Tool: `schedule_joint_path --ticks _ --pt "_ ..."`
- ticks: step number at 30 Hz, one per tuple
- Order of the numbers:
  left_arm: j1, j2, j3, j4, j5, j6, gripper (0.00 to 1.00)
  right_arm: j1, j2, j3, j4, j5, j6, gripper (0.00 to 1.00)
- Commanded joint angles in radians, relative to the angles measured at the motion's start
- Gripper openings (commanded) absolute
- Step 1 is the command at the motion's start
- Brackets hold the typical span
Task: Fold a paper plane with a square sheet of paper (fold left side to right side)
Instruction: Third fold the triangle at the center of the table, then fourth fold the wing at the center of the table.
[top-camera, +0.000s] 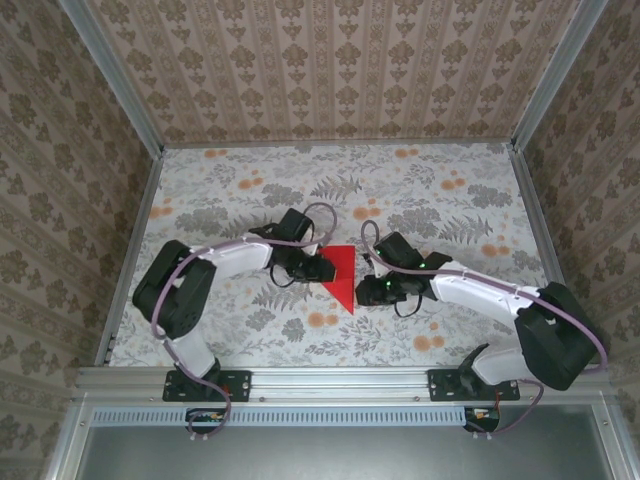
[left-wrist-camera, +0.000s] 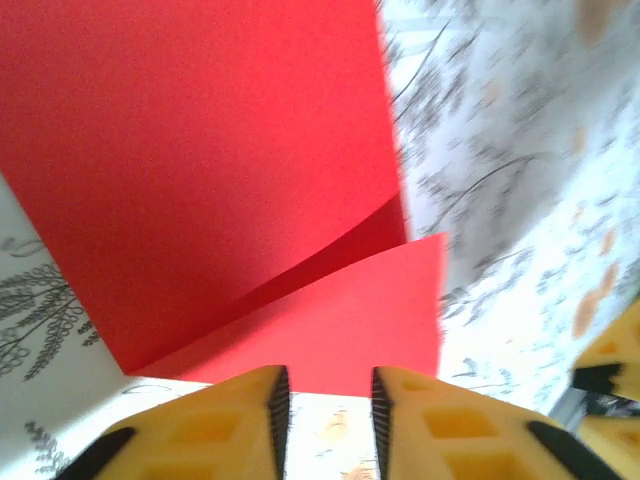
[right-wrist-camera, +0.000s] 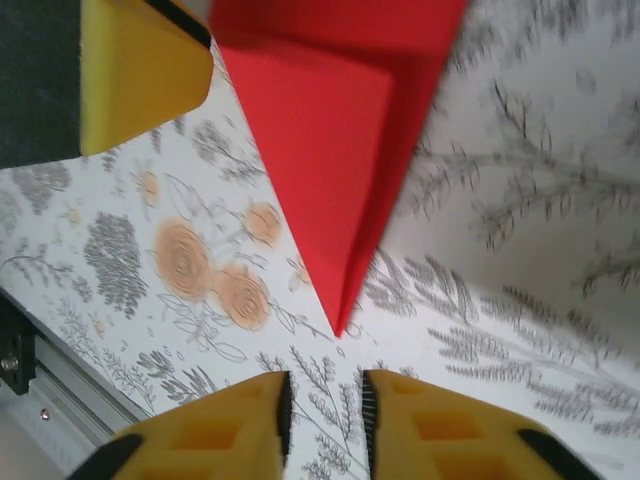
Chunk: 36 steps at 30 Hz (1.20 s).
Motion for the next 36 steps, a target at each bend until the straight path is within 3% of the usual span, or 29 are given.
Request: schedule_joint_path --ticks 1,5,11,21,30,36 --pt "0.043 -0.108 -0.027 0.029 0.021 -0.046 0.38 -0.021 -0.008 -0.018 0.101 0.007 -0.071 0.38" --pt "0.092 -0.166 -0.101 0.052 0.018 -0.087 0.49 -0.047 0.063 0.001 0.209 -0.01 -0.104 0.46" --pt "0.121 -0.174 -0.185 0.126 0.026 -0.174 0.55 -0.056 0.225 0.091 0.259 -0.048 -0.143 0.45" --pt "0.118 -0.115 -0.191 0.167 0.032 -0.209 0.58 -0.06 0.323 0.137 0.227 -0.026 -0.154 0.29" --pt "0.099 -0.08 -0.176 0.168 0.03 -0.216 0.59 -0.064 0.316 0.143 0.168 0.019 -0.177 0.01" --pt "0.074 -0.052 -0.156 0.18 0.03 -0.228 0.59 -0.068 0.303 0.141 0.15 0.056 -0.178 0.0"
